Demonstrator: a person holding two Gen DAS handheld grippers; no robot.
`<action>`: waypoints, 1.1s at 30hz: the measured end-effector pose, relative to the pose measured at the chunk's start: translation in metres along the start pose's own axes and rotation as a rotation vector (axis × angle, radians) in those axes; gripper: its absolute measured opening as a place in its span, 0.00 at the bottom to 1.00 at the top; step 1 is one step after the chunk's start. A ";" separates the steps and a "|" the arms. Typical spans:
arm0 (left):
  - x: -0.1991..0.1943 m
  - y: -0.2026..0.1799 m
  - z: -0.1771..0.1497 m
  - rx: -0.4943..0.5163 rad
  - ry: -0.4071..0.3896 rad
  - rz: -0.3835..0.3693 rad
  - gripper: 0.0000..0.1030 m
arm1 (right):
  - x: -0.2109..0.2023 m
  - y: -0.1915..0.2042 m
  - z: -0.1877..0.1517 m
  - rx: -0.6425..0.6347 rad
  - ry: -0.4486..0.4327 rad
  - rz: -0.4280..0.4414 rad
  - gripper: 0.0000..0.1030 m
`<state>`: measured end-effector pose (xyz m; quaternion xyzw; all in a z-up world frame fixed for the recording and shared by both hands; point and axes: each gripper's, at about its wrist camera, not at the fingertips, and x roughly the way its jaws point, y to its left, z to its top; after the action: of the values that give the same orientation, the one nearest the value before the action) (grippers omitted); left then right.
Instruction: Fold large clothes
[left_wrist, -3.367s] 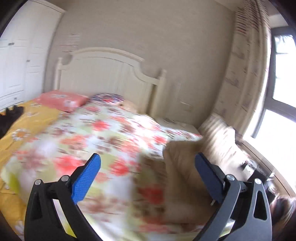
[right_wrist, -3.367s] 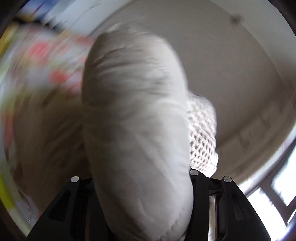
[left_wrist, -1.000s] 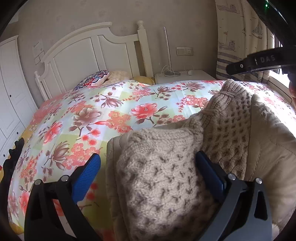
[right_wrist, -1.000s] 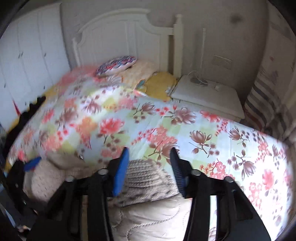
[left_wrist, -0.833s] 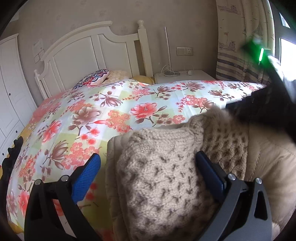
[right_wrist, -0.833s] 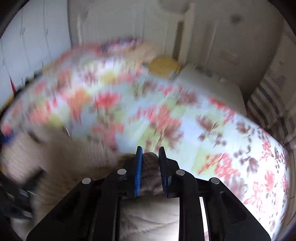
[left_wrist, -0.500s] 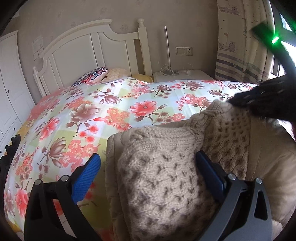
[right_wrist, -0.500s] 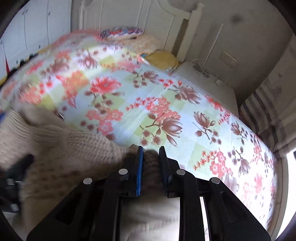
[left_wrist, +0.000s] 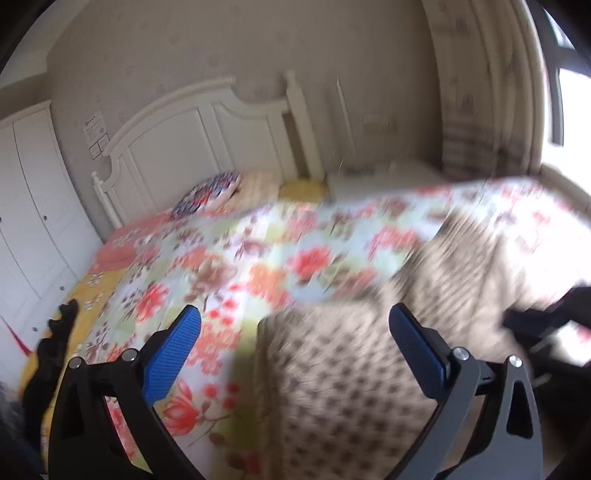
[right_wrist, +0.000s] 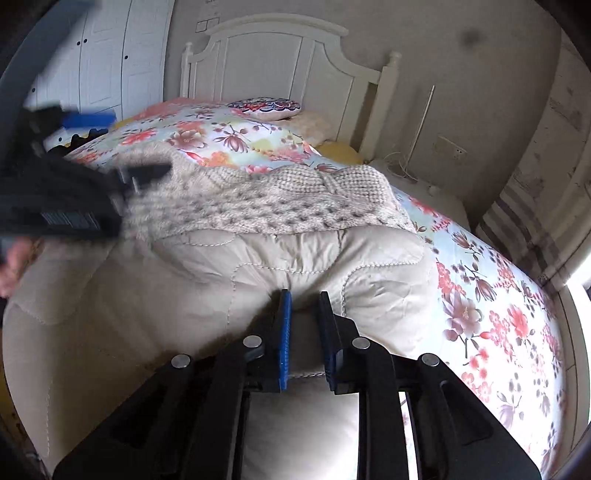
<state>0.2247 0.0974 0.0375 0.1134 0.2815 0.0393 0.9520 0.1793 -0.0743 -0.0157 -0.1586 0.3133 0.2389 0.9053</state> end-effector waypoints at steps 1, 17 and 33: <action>-0.009 -0.004 0.006 -0.014 -0.024 -0.029 0.98 | 0.000 0.000 -0.001 0.007 -0.010 0.007 0.21; 0.047 -0.023 -0.032 0.037 0.118 0.045 0.98 | -0.099 -0.019 -0.047 0.175 -0.103 0.174 0.21; 0.027 0.019 -0.062 0.018 0.123 0.014 0.98 | -0.083 0.035 -0.110 0.061 0.059 0.225 0.96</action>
<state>0.2136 0.1315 -0.0227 0.1214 0.3390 0.0501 0.9316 0.0491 -0.1204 -0.0496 -0.1020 0.3625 0.3246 0.8676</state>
